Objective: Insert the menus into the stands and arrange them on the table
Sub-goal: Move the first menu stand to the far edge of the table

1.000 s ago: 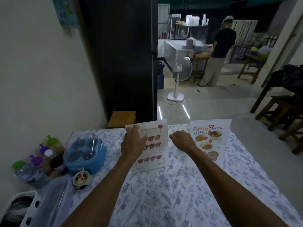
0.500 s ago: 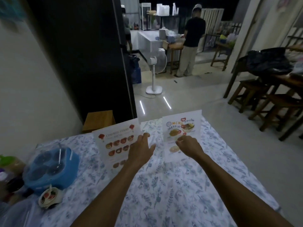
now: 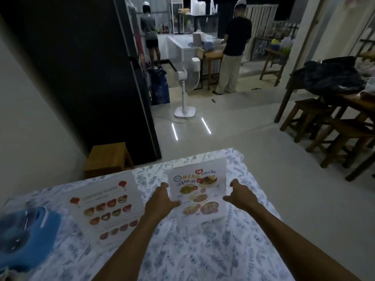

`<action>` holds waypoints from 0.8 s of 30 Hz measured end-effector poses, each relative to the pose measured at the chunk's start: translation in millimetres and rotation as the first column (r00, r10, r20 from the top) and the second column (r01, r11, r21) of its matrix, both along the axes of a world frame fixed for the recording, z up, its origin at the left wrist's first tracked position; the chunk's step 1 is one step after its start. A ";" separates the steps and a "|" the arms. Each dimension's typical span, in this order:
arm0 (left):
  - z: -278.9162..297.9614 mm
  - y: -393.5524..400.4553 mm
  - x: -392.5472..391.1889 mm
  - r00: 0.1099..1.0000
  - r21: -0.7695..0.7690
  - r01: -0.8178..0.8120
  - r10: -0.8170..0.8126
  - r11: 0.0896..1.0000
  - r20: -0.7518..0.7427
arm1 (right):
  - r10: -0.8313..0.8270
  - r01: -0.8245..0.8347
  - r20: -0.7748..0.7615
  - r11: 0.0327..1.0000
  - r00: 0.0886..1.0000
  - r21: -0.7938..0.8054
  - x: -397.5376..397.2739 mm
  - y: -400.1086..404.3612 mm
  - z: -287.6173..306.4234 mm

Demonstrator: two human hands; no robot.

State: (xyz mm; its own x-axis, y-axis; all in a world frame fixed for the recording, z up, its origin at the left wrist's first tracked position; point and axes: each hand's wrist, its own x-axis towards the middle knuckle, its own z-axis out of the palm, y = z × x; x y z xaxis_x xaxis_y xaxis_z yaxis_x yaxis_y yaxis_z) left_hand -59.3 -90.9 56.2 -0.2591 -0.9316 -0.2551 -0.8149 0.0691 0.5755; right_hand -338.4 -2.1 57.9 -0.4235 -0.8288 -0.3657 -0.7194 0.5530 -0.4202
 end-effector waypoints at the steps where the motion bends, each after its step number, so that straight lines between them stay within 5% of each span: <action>1: -3.7 -1.8 -3.1 1.000 0.028 0.006 -0.006 1.000 -0.003 | 0.027 -0.027 0.012 1.000 1.000 0.011 -3.8 -4.4 -4.7; 11: -25.6 -10.6 -13.1 1.000 0.160 0.008 -0.006 0.987 -0.011 | 0.303 -0.310 0.093 0.947 0.949 0.084 -32.7 -34.7 -33.7; 24: -3.9 -41.3 -51.2 1.000 0.080 0.022 -0.021 0.997 -0.013 | 0.308 -0.308 0.059 0.951 0.950 -0.004 -70.1 -61.4 -3.9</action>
